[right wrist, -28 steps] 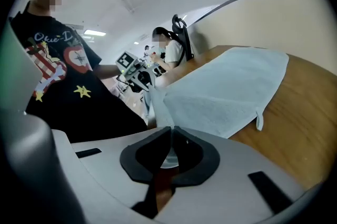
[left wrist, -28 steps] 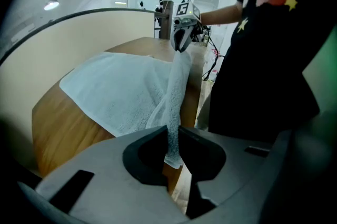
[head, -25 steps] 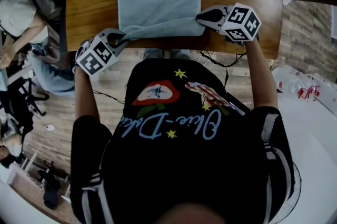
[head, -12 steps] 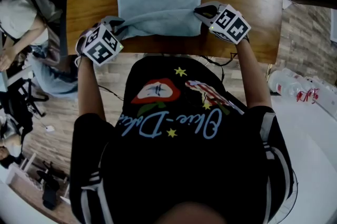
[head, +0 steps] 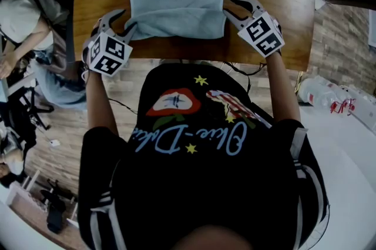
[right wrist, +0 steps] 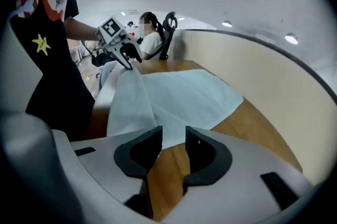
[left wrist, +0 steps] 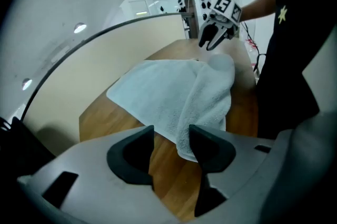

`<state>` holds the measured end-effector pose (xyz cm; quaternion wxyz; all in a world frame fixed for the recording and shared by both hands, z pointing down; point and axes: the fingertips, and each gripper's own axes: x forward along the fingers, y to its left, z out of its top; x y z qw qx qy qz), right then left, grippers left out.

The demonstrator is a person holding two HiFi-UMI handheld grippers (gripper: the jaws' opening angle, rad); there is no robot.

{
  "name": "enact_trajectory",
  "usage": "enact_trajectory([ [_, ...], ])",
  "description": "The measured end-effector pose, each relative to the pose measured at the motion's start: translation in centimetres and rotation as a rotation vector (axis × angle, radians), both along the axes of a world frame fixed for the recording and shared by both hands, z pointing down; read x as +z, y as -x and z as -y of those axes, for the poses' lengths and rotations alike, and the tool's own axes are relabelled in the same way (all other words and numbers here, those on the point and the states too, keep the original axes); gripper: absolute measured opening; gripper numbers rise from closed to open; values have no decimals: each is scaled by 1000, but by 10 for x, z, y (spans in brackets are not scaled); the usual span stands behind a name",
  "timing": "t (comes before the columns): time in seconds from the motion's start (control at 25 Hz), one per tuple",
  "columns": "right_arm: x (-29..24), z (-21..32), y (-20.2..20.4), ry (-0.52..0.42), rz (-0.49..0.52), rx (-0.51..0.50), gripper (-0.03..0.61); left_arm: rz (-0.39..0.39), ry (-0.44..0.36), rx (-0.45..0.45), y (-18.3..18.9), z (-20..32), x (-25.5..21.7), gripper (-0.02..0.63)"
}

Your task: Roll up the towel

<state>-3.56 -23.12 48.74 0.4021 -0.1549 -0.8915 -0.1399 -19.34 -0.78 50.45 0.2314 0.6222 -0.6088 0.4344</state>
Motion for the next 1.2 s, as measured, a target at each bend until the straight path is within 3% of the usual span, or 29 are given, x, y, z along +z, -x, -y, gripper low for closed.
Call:
enact_trajectory([
  [0.12, -23, -23, -5, 23, 65, -64, 109, -9, -102, -90, 6, -8, -19, 204],
  [0.24, -23, -62, -22, 36, 48, -190, 109, -20, -181, -169, 5, -18, -35, 199],
  [0.32, -15, -88, -33, 33, 14, -280, 112, -5, -152, -120, -12, -25, -32, 195],
  [0.4, 1, -105, -43, 13, -30, -346, 118, 24, -68, -2, -39, -30, -16, 189],
  [0.48, 17, -109, -49, -40, -73, -385, 124, 51, 15, 103, -62, -33, 5, 189],
  [0.56, 30, -105, -52, -101, -107, -408, 124, 80, 61, 149, -71, -34, 21, 189],
  [0.72, 48, -94, -53, -155, -149, -413, 124, 149, 91, 170, -64, -31, 35, 175],
  [0.8, 51, -91, -51, -159, -149, -403, 121, 230, 116, 223, -58, -28, 38, 125],
  [0.88, 51, -90, -49, -145, -145, -389, 35, 300, 123, 278, -55, -26, 36, 55],
  [0.92, 49, -90, -49, -124, -141, -376, 32, 310, 116, 290, -55, -24, 33, 34],
  [1.2, 21, -84, -63, 38, -120, -301, 21, 212, 88, 318, -65, -40, 13, 25],
])
